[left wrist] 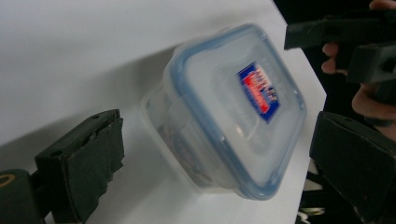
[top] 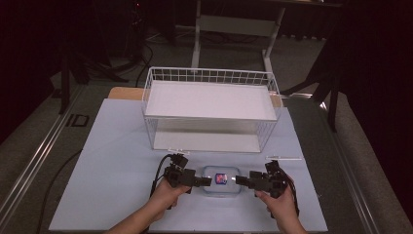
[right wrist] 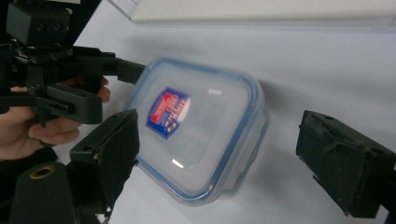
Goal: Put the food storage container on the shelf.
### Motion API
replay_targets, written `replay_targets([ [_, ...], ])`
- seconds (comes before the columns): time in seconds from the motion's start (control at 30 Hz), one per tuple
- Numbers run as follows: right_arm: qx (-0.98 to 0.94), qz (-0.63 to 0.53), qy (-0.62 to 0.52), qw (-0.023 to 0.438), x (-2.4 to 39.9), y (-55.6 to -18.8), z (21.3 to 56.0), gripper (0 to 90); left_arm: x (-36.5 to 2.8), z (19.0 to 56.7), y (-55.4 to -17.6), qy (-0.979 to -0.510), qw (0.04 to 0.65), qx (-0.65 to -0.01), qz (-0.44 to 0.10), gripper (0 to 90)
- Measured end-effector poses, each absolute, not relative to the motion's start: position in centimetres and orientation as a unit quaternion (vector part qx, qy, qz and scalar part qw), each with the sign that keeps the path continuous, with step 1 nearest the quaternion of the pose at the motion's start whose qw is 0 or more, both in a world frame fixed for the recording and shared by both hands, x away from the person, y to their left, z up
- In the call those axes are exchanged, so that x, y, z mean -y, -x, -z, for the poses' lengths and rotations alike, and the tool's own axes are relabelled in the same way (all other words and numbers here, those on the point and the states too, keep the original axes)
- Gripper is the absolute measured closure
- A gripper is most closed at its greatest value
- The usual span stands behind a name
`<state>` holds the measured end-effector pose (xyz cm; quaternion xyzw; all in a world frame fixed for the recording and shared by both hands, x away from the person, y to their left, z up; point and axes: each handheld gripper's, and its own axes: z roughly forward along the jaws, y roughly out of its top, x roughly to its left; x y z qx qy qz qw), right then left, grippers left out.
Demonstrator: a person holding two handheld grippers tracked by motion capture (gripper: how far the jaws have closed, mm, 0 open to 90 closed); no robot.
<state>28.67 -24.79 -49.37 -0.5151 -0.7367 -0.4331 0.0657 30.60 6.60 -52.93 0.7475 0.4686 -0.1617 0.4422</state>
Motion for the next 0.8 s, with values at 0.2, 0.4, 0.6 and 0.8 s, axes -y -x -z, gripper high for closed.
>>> replay_targets([
  [0.2,0.72,0.403,0.551,0.127,24.7,-29.9,51.2,14.6,-6.2,53.8,-30.8,-0.736,0.424,-0.49,0.198,12.2],
  [0.4,0.689,0.406,0.569,0.193,24.8,-30.4,52.6,22.3,-6.6,54.2,-31.0,-0.723,0.432,-0.495,0.214,26.1],
  [0.6,0.688,0.4,0.571,0.202,24.7,-30.4,52.8,38.0,-6.4,54.2,-30.7,-0.731,0.438,-0.474,0.222,33.4],
  [0.8,0.688,0.402,0.573,0.193,24.7,-30.0,52.6,41.1,-6.4,53.5,-30.3,-0.742,0.426,-0.473,0.21,40.9],
])
